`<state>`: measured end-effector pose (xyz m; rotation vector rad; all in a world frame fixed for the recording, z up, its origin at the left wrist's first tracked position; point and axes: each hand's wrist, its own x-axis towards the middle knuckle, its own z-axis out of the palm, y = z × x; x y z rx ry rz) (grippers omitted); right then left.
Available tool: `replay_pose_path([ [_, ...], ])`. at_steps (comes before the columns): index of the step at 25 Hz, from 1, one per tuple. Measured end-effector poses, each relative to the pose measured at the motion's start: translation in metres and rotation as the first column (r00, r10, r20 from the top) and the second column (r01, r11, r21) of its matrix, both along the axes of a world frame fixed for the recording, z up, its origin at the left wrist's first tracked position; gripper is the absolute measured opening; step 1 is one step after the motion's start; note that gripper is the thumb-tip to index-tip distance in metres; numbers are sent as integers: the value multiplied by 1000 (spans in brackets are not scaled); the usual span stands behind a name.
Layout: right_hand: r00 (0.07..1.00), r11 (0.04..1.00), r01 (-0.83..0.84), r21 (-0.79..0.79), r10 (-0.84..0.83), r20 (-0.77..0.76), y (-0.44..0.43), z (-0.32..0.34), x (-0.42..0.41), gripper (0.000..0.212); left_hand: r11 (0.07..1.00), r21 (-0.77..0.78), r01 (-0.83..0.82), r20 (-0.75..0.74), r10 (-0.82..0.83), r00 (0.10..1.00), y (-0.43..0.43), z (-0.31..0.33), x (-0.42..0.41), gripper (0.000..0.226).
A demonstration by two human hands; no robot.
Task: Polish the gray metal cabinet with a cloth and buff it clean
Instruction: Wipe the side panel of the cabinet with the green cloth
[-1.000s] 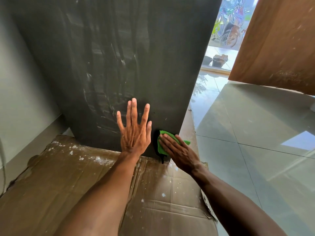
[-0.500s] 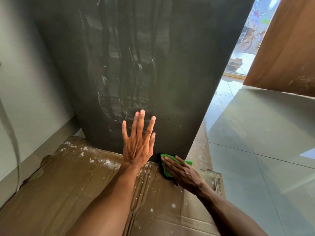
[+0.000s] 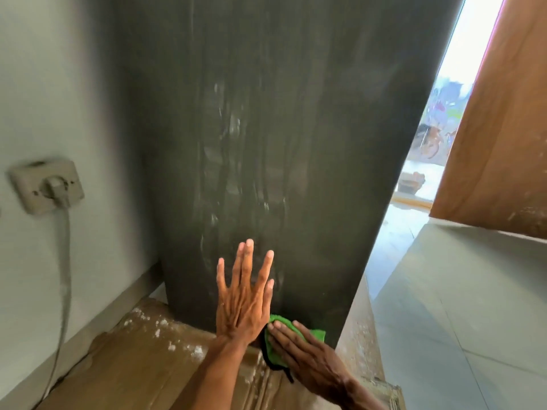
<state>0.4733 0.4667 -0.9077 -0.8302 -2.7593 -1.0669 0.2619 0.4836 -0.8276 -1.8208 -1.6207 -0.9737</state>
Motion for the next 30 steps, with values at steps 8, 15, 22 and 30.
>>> replay_pose_path([
  [8, 988, 932, -21, 363, 75, -135, 42, 245, -35, 53, 975, 213, -55, 200, 11, 980, 18, 220, -4, 62],
  [15, 972, 848, -10, 530, 132, -193, 50, 476, -57, 51, 911, 413, 21, 188, -108, 976, 28, 440, -31, 58],
  [22, 785, 802, 54, 595, 334, -521, 45, 723, -77, 74, 829, 556, -53, 264, -115, 958, 36, 611, -57, 56],
  [30, 587, 752, 296, 589, 344, -733, 61, 1000, -79, 74, 740, 669, -74, 239, -120, 964, 61, 763, -57, 53],
])
